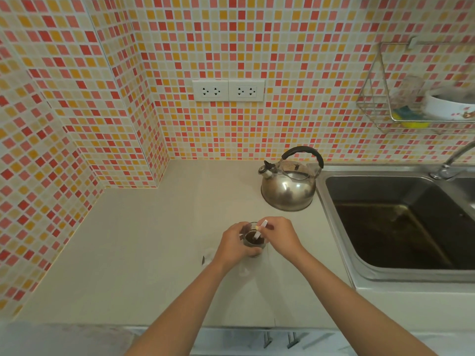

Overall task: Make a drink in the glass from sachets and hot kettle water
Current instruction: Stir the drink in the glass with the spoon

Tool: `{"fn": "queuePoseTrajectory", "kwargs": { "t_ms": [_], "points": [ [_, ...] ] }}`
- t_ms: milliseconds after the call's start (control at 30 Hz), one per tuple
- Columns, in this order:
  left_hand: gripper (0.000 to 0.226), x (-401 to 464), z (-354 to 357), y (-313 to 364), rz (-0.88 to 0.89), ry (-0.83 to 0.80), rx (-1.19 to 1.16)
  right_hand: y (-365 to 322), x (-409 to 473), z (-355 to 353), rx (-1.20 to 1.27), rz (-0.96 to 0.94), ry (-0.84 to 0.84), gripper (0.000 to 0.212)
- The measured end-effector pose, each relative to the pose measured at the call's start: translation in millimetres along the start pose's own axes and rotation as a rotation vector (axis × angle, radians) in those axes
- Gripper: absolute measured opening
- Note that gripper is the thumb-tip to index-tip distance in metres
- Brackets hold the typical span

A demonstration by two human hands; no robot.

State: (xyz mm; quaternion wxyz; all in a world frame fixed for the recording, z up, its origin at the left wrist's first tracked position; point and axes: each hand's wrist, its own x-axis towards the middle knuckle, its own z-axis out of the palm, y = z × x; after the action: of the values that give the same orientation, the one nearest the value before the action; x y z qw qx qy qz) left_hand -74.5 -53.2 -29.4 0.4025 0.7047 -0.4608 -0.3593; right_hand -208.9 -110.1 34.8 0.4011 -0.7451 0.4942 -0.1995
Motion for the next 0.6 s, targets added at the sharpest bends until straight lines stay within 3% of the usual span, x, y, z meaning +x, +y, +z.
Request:
{"fn": "queuePoseTrajectory", "kwargs": {
  "t_ms": [133, 600],
  "points": [
    [0.072, 1, 0, -1, -0.002, 0.012, -0.029, 7, 6, -6, -0.033, 0.072, 0.084, 0.019],
    [0.065, -1, 0, -3, 0.029, 0.017, -0.079, 3, 1, 6, -0.002, -0.001, 0.029, 0.019]
  ]
}}
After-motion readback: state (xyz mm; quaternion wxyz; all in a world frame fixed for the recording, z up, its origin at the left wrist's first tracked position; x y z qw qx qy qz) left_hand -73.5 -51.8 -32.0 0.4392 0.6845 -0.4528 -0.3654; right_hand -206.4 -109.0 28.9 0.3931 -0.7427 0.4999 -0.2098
